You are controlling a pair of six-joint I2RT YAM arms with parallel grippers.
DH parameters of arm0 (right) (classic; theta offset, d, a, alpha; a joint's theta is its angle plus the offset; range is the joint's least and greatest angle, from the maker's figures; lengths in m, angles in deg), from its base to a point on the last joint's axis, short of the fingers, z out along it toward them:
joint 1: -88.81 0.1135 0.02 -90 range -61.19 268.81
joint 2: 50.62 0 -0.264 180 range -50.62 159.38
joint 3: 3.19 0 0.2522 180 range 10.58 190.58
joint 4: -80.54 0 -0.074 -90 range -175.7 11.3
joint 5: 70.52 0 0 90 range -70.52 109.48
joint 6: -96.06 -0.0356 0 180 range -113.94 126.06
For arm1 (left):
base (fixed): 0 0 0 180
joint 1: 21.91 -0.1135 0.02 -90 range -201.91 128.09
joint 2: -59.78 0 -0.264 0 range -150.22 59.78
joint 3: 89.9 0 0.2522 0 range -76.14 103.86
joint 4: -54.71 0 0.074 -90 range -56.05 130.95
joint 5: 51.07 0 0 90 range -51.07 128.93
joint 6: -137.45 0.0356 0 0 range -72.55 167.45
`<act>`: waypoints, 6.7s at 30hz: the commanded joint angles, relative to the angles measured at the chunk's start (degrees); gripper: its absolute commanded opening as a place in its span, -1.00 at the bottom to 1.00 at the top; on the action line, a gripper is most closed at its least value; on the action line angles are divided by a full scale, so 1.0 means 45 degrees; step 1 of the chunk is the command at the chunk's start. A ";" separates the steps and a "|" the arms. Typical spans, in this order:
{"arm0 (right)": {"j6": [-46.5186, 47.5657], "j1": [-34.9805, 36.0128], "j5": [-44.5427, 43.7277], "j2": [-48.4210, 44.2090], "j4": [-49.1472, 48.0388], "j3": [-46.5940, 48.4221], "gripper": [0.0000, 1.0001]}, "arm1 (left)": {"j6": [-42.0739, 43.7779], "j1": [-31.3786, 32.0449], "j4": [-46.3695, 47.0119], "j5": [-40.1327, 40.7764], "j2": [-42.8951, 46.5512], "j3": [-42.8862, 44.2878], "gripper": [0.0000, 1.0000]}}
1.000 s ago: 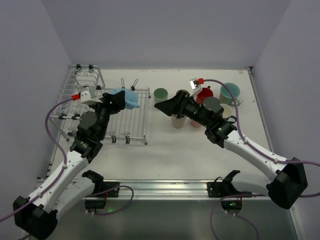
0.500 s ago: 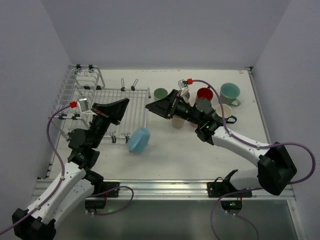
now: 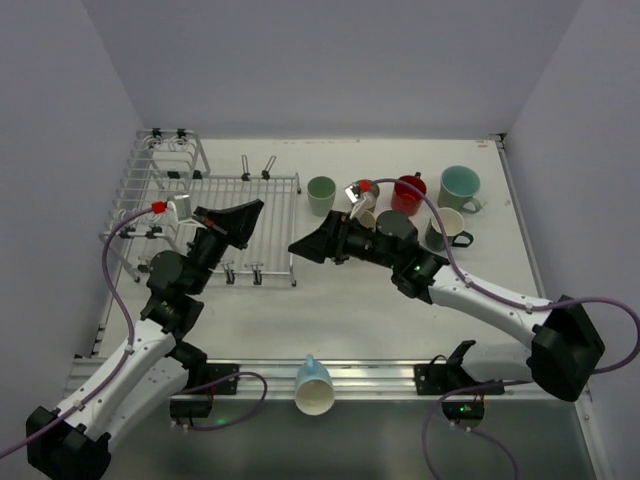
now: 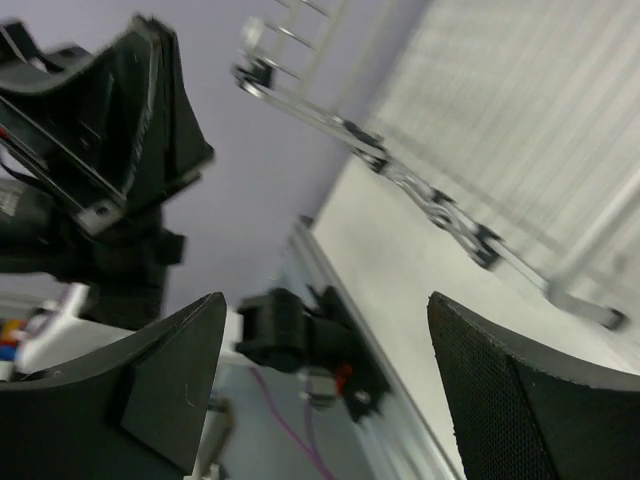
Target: Unload the cups from the dish rack
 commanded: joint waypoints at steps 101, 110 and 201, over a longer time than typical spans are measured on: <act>0.2980 0.6952 -0.9594 -1.2788 1.3504 -0.1838 0.56 | 0.7908 1.0568 -0.9566 -0.0552 -0.5986 0.4007 1.00; 0.2941 0.6952 -0.9166 -1.3647 1.3818 -0.2090 0.58 | 0.8263 1.0727 -1.0821 -0.0728 -0.7046 0.4224 1.00; 0.9203 0.6952 -1.1273 -0.9137 -0.2862 -0.5784 0.33 | -0.4762 0.8774 0.3613 0.5327 -0.2727 0.1275 -1.00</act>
